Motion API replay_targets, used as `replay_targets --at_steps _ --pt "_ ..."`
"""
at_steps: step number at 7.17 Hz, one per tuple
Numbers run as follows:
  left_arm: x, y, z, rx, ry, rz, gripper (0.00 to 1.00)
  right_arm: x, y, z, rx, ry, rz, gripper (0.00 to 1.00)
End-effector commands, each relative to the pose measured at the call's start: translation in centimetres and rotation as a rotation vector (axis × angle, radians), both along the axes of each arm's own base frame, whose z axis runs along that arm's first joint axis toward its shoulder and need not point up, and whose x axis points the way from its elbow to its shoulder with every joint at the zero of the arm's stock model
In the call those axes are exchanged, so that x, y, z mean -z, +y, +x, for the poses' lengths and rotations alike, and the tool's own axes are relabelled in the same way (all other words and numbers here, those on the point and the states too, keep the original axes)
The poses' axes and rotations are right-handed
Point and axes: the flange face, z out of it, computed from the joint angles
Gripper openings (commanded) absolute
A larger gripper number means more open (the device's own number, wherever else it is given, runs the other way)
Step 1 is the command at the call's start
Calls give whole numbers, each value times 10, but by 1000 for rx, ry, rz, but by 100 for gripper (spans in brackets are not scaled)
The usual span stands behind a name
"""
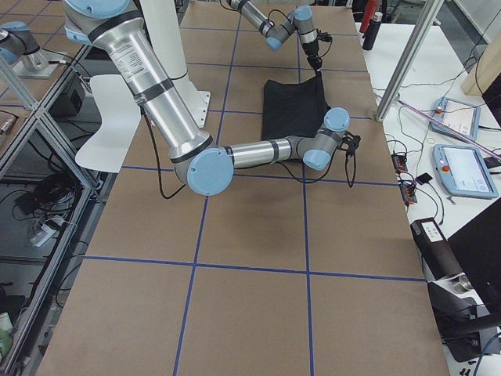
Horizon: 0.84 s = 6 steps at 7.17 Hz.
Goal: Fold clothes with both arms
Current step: 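Lay the hem down over the collar with both grippers, then open both grippers to release the hem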
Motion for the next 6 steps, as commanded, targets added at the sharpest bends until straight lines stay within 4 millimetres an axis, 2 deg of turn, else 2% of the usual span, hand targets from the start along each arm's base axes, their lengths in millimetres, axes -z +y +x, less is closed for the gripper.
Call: replay_targets --at_steps 1,2,3,4,5,6 --pt "13 -1 4 14 25 -22 0 11 -2 -3 1 -8 12 0" --pt "14 -1 4 13 25 -19 0 14 -3 -3 2 -10 17 0" --pt "16 0 3 10 26 -11 25 13 -3 -3 3 -9 17 0" --pt "14 1 2 13 21 -5 99 10 -3 -4 4 -4 16 83" --pt "19 1 0 17 25 3 100 10 -2 -4 4 -1 17 100" --pt "22 3 -2 18 30 10 100 12 -2 -4 5 -4 19 100"
